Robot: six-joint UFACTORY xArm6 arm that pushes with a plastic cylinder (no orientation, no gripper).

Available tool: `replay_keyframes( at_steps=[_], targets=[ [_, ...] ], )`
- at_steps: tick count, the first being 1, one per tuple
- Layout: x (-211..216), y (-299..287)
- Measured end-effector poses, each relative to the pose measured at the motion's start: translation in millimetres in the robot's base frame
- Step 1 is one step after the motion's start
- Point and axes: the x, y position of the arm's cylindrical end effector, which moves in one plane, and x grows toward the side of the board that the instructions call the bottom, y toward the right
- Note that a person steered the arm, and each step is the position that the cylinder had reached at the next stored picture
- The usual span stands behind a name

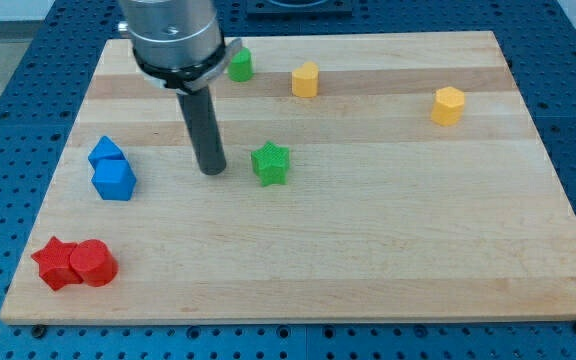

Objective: Push the green star diagonally to the bottom right of the yellow heart

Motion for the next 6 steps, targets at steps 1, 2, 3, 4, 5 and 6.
replay_keyframes(
  at_steps=[1, 2, 3, 4, 5, 6],
  targets=[
    [3.7, 59.7],
    [3.7, 118.5],
    [4.5, 177.1],
    [4.5, 236.6],
    [4.8, 263.7],
    [4.7, 251.7]
  ],
)
